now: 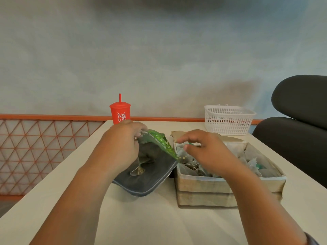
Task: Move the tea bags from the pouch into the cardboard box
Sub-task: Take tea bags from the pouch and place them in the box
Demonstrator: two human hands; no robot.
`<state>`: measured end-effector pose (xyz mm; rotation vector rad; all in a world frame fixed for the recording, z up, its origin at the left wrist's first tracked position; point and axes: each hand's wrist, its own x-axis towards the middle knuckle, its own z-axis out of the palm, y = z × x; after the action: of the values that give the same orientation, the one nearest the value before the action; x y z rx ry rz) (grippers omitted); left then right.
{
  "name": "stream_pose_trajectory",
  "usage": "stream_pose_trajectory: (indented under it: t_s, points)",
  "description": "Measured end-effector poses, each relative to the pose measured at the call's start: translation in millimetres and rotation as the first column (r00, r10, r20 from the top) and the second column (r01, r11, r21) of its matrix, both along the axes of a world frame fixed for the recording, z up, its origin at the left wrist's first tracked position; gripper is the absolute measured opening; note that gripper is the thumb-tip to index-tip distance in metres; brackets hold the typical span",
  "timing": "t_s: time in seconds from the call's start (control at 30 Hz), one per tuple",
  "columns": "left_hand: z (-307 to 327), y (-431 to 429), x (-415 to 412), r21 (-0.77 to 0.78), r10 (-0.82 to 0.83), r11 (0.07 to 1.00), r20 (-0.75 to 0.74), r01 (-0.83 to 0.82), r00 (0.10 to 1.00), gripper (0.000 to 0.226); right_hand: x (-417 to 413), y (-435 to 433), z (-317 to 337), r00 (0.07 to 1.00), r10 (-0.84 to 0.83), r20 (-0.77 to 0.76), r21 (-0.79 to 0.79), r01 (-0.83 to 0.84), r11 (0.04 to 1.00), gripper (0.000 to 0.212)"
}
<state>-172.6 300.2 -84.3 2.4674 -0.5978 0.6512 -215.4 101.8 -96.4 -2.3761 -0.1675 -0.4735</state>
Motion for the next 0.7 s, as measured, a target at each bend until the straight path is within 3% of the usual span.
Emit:
stream_pose_trajectory:
  t_s: [0.13,0.27,0.4,0.47,0.6,0.7]
  points:
    - [4.9,0.3,-1.3,-0.065,-0.021,0.997,0.128,0.029,0.992,0.035,-12.9,27.4,8.0,0.980,0.200,0.000,0.009,-0.200,0.980,0.021]
    - [9.9,-0.8,-8.2,-0.043,-0.020,0.999,0.142,0.026,0.990,0.033,-15.1,40.1,5.0,0.985,0.166,-0.038,-0.277,-0.170,0.946,0.040]
    - [18.7,-2.5,-20.9,-0.003,0.011,1.000,0.084,-0.010,0.996,0.018,-15.5,43.4,5.1,0.990,0.140,-0.032,-0.327,-0.143,0.934,0.052]
    - [23.6,-2.3,-29.7,0.064,-0.019,0.998,0.005,0.018,1.000,0.015,-15.5,43.2,5.3,0.990,0.135,-0.033,-0.333,-0.139,0.933,0.053]
    - [15.2,-11.7,-40.9,0.321,-0.088,0.926,-0.331,0.200,0.939,0.026,-13.8,44.0,2.9,0.991,0.131,-0.027,-0.330,-0.133,0.935,0.057]
    - [-4.0,-26.8,-29.6,0.536,0.021,0.826,-0.338,0.174,0.941,0.038,-13.1,44.0,1.8,0.991,0.131,-0.039,-0.325,-0.137,0.936,0.056]
